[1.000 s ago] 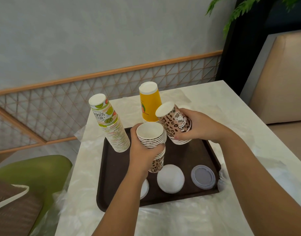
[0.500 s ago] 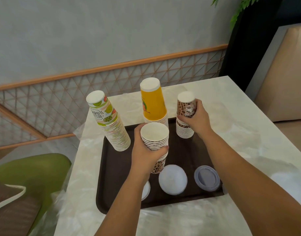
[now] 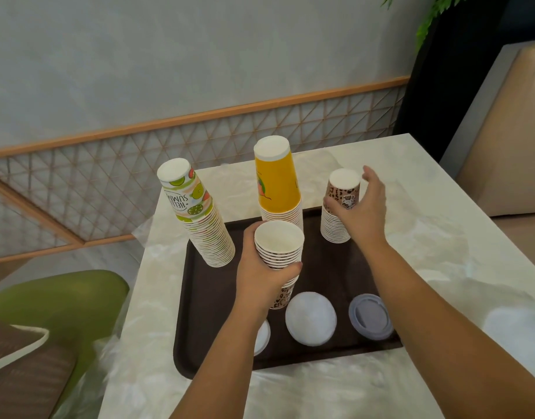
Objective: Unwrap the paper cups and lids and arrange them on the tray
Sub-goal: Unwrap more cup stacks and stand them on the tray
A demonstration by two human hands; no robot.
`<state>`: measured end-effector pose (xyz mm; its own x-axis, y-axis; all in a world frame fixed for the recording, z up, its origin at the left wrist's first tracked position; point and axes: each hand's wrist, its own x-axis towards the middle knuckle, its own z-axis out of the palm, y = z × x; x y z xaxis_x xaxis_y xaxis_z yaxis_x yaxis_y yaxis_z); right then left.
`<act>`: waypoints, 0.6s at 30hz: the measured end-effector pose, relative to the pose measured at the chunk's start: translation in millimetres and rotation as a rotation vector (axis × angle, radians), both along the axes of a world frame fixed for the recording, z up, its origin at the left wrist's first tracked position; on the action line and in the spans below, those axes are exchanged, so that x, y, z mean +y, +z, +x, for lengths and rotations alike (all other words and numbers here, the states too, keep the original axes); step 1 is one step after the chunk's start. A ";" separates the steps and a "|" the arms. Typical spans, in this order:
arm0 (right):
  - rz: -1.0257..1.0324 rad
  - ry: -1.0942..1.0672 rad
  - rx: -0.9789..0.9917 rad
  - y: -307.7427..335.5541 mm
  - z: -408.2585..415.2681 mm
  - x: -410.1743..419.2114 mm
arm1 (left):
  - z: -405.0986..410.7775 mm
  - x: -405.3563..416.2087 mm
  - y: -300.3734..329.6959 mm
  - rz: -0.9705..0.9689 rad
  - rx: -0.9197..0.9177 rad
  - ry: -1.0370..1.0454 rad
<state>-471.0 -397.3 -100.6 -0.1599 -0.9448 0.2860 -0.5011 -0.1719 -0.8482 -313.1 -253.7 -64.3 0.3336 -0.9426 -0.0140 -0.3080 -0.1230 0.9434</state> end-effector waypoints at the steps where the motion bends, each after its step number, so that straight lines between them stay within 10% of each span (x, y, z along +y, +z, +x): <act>1: -0.126 -0.021 -0.041 9.3 1.8 8.1 | -0.1 0.5 0.2 0.006 -0.004 0.011; 4: -0.360 0.157 -0.169 43.5 5.8 33.3 | -0.8 1.0 -0.7 0.034 0.007 0.043; 10: 0.143 0.865 0.286 77.9 18.9 62.0 | -2.3 6.3 -0.2 0.030 0.023 0.066; 18: 0.164 0.897 0.419 81.3 28.7 72.7 | -2.2 13.1 4.7 0.018 0.006 0.041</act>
